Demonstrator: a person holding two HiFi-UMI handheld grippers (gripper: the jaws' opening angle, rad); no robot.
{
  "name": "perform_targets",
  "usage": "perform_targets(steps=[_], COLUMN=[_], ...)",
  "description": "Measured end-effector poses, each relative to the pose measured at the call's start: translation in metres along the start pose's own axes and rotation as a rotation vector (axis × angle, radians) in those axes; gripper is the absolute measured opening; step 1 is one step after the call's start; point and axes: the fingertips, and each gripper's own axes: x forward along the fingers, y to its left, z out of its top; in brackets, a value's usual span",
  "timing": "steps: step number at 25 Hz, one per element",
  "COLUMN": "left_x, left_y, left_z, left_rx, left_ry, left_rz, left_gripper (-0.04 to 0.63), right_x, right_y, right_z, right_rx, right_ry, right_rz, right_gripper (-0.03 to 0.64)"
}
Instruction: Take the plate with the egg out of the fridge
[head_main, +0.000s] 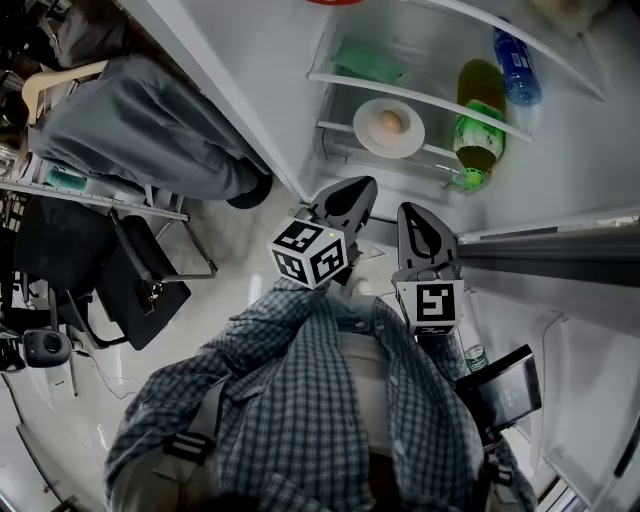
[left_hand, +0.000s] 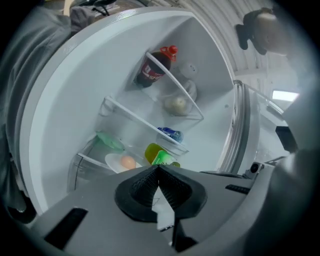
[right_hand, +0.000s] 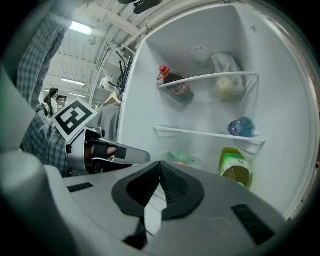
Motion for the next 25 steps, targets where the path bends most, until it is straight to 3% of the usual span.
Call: perform_targets(steps=[6, 15, 19, 25], left_x=[0.017, 0.041, 0.047, 0.059], left_y=[0.013, 0.039, 0.045, 0.050], left_z=[-0.010, -0.022, -0.022, -0.033], left_rx=[-0.197, -0.488, -0.566, -0.660], left_ry=[0.009, -0.019, -0.059, -0.050], left_rz=[-0.069, -0.075, -0.100, -0.092], left_gripper=[0.006, 0.007, 0.008, 0.011], right_x=[0.011, 0.019, 0.020, 0.021], right_y=[-0.005, -0.011, -0.015, -0.020], right_z=[0.003, 0.003, 0.003, -0.001], right_rx=[-0.014, -0.010, -0.015, -0.014], right_ry=[0.008, 0.015, 0.021, 0.032], right_rz=[-0.021, -0.037, -0.045, -0.056], right_gripper=[0.006, 0.006, 0.006, 0.006])
